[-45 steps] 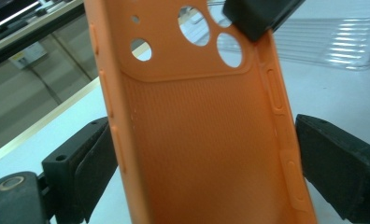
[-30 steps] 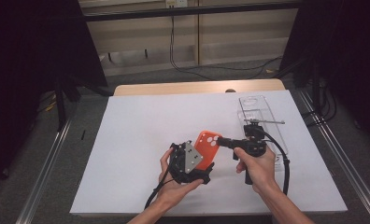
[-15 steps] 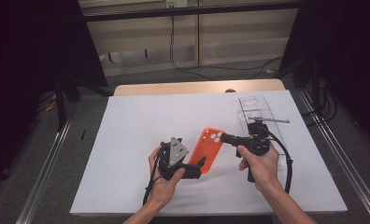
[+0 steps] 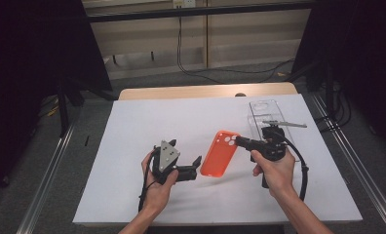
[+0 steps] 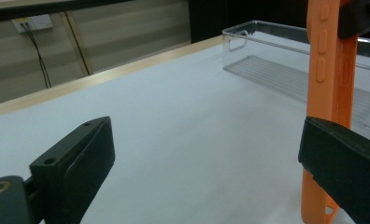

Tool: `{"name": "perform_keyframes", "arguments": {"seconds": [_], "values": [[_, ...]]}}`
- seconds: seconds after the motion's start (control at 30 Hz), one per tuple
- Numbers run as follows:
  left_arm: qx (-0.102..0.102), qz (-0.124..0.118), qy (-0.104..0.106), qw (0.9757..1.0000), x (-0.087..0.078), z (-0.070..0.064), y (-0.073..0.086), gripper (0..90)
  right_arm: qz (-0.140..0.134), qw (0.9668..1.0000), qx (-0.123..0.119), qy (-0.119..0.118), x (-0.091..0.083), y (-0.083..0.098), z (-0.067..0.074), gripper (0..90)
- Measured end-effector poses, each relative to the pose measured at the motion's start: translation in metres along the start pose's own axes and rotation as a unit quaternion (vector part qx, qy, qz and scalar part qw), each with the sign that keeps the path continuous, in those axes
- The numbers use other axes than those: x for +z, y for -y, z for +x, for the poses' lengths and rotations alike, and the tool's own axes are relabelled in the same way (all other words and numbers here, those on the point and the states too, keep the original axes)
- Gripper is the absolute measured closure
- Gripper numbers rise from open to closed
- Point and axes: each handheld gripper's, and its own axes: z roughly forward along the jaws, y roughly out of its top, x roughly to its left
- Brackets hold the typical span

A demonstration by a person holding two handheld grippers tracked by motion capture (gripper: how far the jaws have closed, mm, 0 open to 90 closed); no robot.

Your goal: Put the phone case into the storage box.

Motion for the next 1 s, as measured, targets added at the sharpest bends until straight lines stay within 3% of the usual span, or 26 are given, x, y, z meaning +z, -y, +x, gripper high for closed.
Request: {"name": "perform_keyframes", "arguments": {"seconds": [0.23, 0.33, 0.6, 0.7, 0.77, 0.8, 1.0], "values": [[-0.032, -0.036, 0.008, 0.9988, -0.012, 0.017, 0.011, 3.5, -0.018, 0.9998, 0.000, 0.005, -0.006, -0.004, -0.006, 85.5], [-0.029, -0.032, -0.006, 0.9991, -0.019, 0.026, 0.016, 2.8, -0.023, 0.9997, -0.006, 0.009, -0.007, -0.005, -0.009, 85.5], [-0.024, -0.050, -0.022, 0.9982, -0.041, 0.049, 0.015, 1.4, -0.031, 0.9991, -0.025, 0.013, -0.008, -0.009, -0.007, 85.5], [-0.009, -0.043, -0.026, 0.9987, -0.049, 0.053, 0.019, 1.5, -0.037, 0.9988, -0.029, 0.015, -0.010, -0.011, -0.007, 85.4], [0.000, -0.034, -0.015, 0.9993, -0.053, 0.055, 0.024, 2.9, -0.043, 0.9984, -0.035, 0.014, -0.011, -0.012, -0.008, 85.4], [-0.003, -0.029, -0.010, 0.9995, -0.055, 0.055, 0.027, 3.0, -0.044, 0.9983, -0.035, 0.016, -0.011, -0.012, -0.009, 85.4], [-0.029, -0.037, -0.024, 0.9986, -0.069, 0.058, 0.035, 2.8, -0.055, 0.9974, -0.039, 0.025, -0.015, -0.017, -0.014, 85.4]]}}
